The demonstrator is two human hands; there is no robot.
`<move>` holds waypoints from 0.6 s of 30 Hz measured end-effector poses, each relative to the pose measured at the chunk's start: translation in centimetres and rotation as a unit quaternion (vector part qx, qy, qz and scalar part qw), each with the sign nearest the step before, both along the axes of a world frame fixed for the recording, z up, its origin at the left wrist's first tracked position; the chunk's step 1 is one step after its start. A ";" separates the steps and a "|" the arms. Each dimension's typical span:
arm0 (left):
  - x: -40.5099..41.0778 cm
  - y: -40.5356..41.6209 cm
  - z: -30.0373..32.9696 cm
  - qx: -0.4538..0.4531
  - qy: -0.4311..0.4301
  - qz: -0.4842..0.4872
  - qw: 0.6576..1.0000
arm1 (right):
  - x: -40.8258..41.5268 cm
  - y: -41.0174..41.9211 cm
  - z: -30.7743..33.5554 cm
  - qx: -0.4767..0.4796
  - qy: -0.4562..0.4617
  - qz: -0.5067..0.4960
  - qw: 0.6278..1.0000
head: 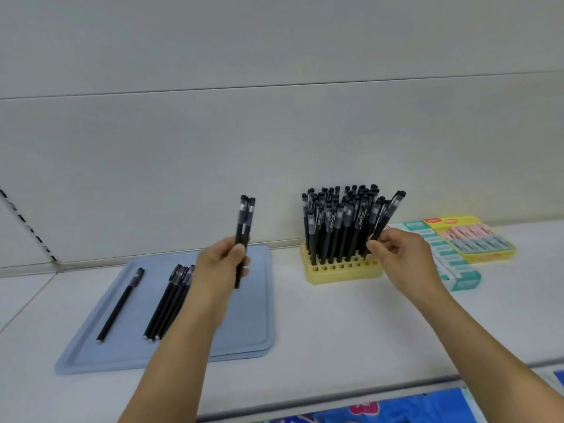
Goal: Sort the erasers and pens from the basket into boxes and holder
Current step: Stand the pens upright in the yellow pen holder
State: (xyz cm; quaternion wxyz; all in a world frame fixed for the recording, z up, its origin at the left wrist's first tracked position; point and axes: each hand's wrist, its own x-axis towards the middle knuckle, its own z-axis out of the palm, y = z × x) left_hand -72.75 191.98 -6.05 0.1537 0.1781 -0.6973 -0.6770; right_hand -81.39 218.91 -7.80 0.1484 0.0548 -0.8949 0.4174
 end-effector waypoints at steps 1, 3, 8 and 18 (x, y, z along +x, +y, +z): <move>-0.2 0.9 -0.1 0.038 -0.003 -0.017 0.999 | -0.3 0.0 -0.1 0.008 -0.003 0.001 1.000; -0.5 2.3 -0.3 0.077 0.000 -0.038 0.996 | -0.8 -0.2 -0.2 0.023 -0.007 0.009 1.000; -0.6 4.3 -0.4 0.084 0.000 -0.041 0.996 | -1.5 -1.2 -0.4 0.086 -0.020 0.015 0.996; 0.6 5.4 -0.2 0.067 0.016 -0.068 0.995 | 0.7 -2.0 0.6 0.081 -0.031 -0.013 0.996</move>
